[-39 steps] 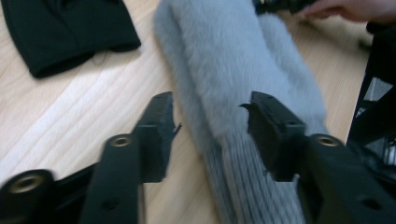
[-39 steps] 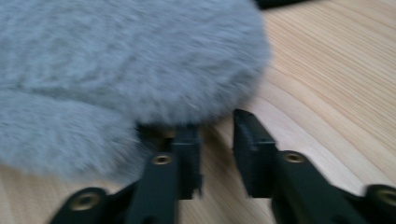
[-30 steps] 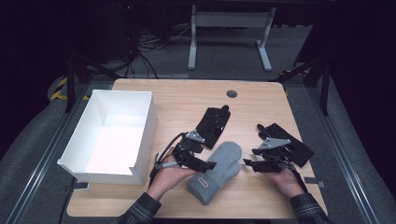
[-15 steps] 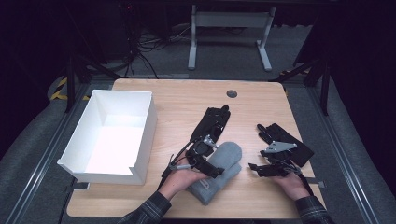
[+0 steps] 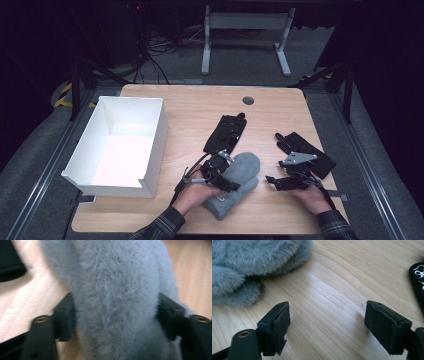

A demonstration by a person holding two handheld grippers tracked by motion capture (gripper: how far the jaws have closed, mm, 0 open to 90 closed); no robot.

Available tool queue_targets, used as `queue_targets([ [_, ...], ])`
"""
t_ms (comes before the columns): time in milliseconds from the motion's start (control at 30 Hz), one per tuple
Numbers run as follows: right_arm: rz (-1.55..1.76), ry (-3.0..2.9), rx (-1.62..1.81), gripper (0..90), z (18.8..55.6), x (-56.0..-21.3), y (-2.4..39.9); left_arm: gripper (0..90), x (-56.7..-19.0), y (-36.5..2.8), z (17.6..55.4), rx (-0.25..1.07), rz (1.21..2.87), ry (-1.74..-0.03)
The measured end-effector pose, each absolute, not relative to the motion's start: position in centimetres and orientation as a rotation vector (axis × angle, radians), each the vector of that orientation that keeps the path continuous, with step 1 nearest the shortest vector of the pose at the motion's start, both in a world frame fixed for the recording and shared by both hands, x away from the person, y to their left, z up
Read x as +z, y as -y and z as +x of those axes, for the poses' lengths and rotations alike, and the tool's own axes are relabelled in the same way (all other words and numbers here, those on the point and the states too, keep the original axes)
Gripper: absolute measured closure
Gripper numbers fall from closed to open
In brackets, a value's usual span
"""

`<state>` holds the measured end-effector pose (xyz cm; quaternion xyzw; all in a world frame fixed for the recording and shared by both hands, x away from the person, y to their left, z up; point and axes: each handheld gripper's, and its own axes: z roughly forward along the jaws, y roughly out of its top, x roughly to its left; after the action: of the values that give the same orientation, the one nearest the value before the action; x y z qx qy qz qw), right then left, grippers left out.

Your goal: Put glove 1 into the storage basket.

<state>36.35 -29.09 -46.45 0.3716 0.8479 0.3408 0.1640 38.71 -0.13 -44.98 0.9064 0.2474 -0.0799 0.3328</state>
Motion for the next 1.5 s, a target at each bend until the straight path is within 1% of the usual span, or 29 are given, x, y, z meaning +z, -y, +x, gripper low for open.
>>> queue_targets([
  [100, 1.049, -2.419, 0.975, 15.7, 36.3, -46.6, 28.9, 42.3, -45.0, 0.1, 38.8, -0.239, 2.373, -0.654],
  [267, 1.048, -2.413, 0.98, 15.2, 36.3, -46.7, 28.9, 54.3, -44.9, 0.4, 38.7, -0.273, 2.384, -0.652],
  [400, 1.047, -2.398, 0.997, 14.9, 36.2, -46.8, 29.0, 65.0, -44.6, 0.4, 38.7, -0.264, 2.391, -0.654],
  [500, 1.042, -2.385, 1.017, 14.4, 36.1, -47.0, 29.1, 69.9, -44.4, 0.4, 38.5, -0.25, 2.396, -0.65],
  [633, 1.041, -2.384, 1.02, 14.3, 36.1, -47.0, 29.1, 71.8, -44.1, 0.1, 38.6, -0.263, 2.372, -0.648],
  [900, 1.041, -2.384, 1.019, 14.3, 36.1, -47.0, 29.1, 72.1, -43.1, -0.3, 38.4, -0.262, 2.352, -0.653],
  [1167, 1.043, -2.384, 1.019, 14.3, 36.1, -47.0, 29.1, 71.9, -41.4, -0.9, 38.1, -0.226, 2.336, -0.638],
  [1500, 1.043, -2.385, 1.019, 14.2, 36.1, -47.0, 29.1, 71.9, -38.2, -2.1, 38.4, -0.165, 2.307, -0.635],
])
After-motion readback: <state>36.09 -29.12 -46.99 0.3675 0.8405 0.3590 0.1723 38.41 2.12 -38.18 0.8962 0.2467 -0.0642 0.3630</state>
